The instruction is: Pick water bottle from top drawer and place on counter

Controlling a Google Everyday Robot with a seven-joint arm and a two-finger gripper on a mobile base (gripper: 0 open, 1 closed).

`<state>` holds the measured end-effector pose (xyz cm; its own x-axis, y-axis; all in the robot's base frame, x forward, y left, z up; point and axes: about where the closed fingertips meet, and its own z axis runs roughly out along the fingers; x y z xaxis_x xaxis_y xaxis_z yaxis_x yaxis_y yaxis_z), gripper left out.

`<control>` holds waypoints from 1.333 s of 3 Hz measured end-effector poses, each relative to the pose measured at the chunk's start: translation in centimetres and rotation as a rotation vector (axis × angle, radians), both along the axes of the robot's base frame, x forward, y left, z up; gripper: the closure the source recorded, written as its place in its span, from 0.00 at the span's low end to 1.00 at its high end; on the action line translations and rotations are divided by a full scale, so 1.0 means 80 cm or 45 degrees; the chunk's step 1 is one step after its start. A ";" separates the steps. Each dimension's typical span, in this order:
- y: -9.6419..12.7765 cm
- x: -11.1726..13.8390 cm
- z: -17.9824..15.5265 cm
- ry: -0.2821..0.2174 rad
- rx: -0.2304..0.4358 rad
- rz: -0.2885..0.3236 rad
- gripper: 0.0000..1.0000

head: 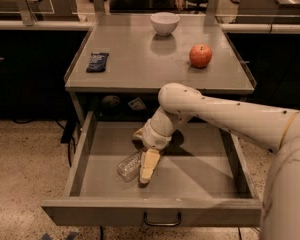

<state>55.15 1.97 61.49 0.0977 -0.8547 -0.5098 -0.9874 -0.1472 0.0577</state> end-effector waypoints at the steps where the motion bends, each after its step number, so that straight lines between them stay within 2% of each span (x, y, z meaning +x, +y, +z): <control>1: 0.006 -0.001 -0.007 0.013 0.002 0.011 0.14; 2: 0.006 -0.001 -0.007 0.013 0.002 0.011 0.45; 4: 0.006 -0.001 -0.007 0.013 0.002 0.011 0.92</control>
Offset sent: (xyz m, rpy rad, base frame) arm -0.0006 0.0045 -0.0055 0.0015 0.0098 0.0085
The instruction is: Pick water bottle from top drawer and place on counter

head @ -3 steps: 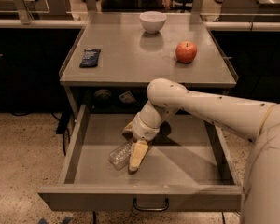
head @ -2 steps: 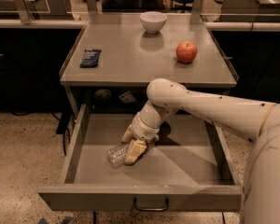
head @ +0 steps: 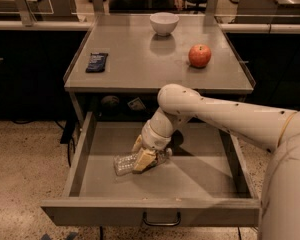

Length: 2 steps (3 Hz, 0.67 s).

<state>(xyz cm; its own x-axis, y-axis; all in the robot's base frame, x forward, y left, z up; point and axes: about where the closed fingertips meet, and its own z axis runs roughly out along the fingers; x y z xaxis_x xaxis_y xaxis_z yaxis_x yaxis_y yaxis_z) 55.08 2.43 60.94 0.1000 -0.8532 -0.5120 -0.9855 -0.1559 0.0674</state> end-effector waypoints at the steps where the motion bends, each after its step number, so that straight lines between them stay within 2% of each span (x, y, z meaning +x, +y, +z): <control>1: 0.004 -0.002 0.009 0.012 -0.015 0.017 1.00; 2: 0.011 0.015 0.063 -0.016 -0.074 0.017 1.00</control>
Offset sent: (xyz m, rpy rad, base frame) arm 0.0267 0.0153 0.1677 -0.1897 -0.0229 0.0564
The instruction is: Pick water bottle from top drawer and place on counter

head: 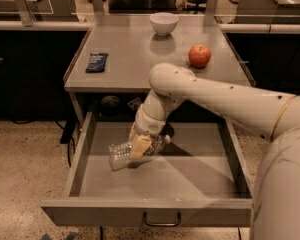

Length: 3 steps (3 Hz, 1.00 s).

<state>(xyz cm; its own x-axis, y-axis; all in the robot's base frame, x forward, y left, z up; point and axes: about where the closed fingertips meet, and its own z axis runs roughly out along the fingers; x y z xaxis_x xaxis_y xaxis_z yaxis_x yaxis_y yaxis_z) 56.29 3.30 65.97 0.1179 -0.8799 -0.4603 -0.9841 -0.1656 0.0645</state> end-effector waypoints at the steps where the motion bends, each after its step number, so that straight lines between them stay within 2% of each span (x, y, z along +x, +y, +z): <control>1: 0.007 0.019 0.134 -0.082 -0.078 0.006 1.00; 2: -0.015 0.032 0.211 -0.158 -0.036 -0.021 1.00; 3: -0.043 0.044 0.271 -0.268 0.163 -0.045 1.00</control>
Offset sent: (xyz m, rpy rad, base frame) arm 0.0392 -0.0356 0.2473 0.0119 -0.2005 -0.0489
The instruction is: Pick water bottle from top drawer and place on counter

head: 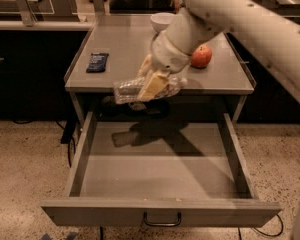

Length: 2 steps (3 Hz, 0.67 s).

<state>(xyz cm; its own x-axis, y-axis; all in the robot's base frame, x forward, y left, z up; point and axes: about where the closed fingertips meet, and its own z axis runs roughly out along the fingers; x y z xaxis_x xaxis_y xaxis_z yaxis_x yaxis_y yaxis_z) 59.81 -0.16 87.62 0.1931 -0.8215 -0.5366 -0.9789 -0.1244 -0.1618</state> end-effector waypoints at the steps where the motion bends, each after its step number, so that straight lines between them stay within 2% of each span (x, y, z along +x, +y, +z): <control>1: -0.038 -0.004 0.008 -0.018 0.036 -0.040 1.00; 2: -0.032 -0.003 0.007 -0.015 0.031 -0.033 1.00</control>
Offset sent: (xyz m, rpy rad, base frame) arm -0.0032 -0.0311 0.0074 0.0312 -0.0160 -0.0315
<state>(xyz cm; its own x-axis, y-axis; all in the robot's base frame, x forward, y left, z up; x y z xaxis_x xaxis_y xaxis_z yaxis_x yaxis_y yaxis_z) 59.53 -2.71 88.14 0.1784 -0.8131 -0.5542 -0.9798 -0.0950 -0.1759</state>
